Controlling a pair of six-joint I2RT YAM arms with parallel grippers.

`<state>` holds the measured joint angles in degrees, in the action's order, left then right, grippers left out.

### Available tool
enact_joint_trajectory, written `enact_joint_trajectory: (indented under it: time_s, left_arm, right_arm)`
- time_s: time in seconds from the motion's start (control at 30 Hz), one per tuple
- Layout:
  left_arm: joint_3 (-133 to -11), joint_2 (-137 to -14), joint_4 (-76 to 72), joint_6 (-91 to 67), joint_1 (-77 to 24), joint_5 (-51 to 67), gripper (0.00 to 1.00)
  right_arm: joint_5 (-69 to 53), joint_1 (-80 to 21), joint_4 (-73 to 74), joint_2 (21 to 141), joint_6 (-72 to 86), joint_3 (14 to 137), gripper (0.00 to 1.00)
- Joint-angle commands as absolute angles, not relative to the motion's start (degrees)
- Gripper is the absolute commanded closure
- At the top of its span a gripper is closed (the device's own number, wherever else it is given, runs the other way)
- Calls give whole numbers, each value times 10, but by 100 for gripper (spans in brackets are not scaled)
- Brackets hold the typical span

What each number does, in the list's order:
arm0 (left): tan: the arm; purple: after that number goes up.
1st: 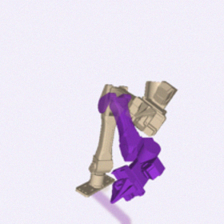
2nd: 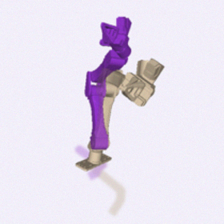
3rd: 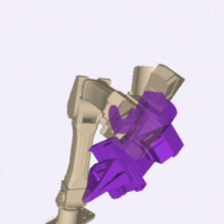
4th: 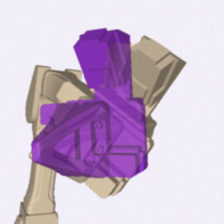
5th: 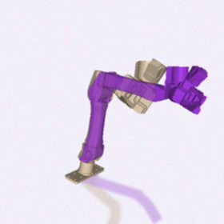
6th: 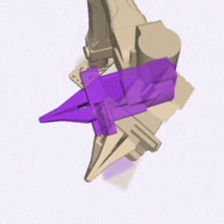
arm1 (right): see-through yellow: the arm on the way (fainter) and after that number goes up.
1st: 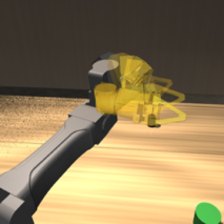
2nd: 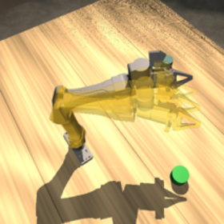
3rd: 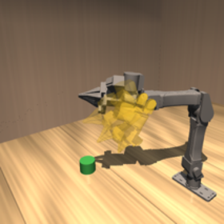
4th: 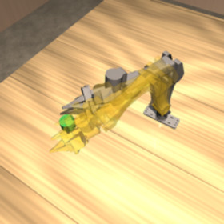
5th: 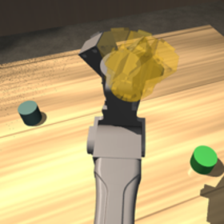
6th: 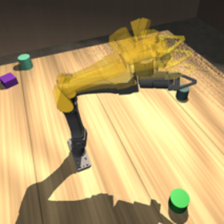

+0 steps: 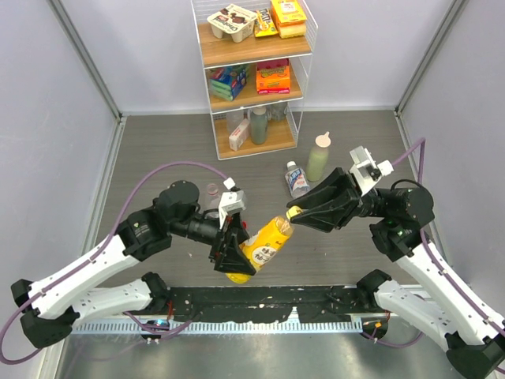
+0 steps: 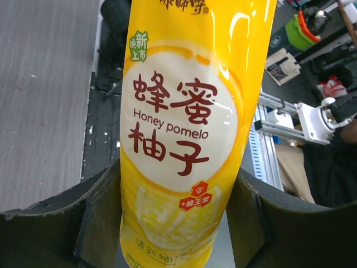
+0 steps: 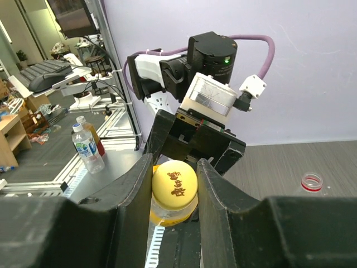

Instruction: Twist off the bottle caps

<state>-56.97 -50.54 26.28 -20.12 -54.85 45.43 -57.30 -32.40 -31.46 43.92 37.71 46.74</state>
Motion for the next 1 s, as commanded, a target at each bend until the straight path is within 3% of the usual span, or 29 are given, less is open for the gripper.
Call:
enact_joint_trajectory:
  time_s: [0.0,0.13,0.23,0.4,0.43,0.57,0.97]
  left_arm:
    - [-579,-511,126,-221,-550,542,100]
    - [-580,-514,139,-215,-550,533,100]
    - [-583,-508,174,-187,-550,496,100]
    - [-579,-492,244,-142,-550,407,100]
    - [-577,-489,255,-132,-549,388,100]
    - [-559,-479,292,-104,-550,310,100]
    - [-528,-480,360,-79,-550,166,100]
  right_arm:
    - [-599,-328,-306,437,359,467,98]
    - [-584,-328,-286,439,352,475,98]
    - [-558,-327,-249,434,333,481,89]
    - [-485,-328,-191,432,307,497,50]
    - [-465,-329,-172,433,297,499,35]
    - [-436,-328,-140,455,281,513,15]
    - [-384,-328,-91,503,287,531,1]
